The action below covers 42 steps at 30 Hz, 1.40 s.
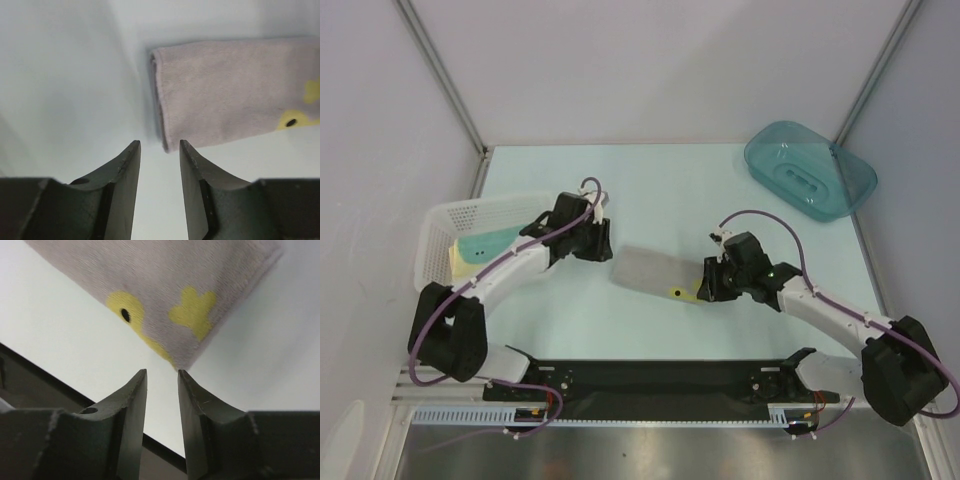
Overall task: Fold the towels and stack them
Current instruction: Fold the towel
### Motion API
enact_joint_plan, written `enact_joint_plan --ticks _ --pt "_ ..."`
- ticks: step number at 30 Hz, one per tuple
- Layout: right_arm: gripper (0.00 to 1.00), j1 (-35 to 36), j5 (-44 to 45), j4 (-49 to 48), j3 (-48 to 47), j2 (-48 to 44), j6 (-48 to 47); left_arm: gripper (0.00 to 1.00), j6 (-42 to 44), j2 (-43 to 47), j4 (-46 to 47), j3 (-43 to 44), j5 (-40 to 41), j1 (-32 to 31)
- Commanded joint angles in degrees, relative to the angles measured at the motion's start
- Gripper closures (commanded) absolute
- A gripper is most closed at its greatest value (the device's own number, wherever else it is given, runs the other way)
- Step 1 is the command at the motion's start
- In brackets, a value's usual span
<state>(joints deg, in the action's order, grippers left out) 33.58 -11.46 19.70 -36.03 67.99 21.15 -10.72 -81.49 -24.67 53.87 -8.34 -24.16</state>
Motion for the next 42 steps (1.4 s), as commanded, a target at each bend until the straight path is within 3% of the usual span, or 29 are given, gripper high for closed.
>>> enact_joint_plan --ticks 1,4,7,13,25,34,42 --pt "0.64 -0.10 -2.94 -0.45 -3.34 -1.98 5.99 0.58 -6.05 3.18 1.19 1.43 -6.47 -1.23" --pt "0.74 -0.01 -3.12 -6.85 -2.20 -0.58 8.11 0.59 -9.66 2.92 5.94 -1.21 -10.99 -2.99" --pt "0.76 -0.01 -3.74 -13.01 -0.28 2.58 9.26 0.59 -10.99 0.73 9.19 -3.23 -13.02 -4.93" --pt "0.77 -0.10 -2.25 -21.35 4.21 8.91 11.02 0.62 -14.41 -6.03 10.43 -5.88 -6.88 -4.93" --pt "0.76 -4.22 -4.36 -16.71 1.84 2.15 12.87 0.60 -15.03 -7.37 -0.12 4.13 7.18 -4.93" --pt "0.77 -14.24 -10.15 -30.68 3.78 10.58 10.76 0.55 -13.36 -13.25 -0.12 4.76 7.37 -4.93" --pt "0.78 -18.73 -8.40 -29.99 4.13 17.00 7.34 0.50 -14.68 -15.36 1.37 2.30 7.63 -4.93"
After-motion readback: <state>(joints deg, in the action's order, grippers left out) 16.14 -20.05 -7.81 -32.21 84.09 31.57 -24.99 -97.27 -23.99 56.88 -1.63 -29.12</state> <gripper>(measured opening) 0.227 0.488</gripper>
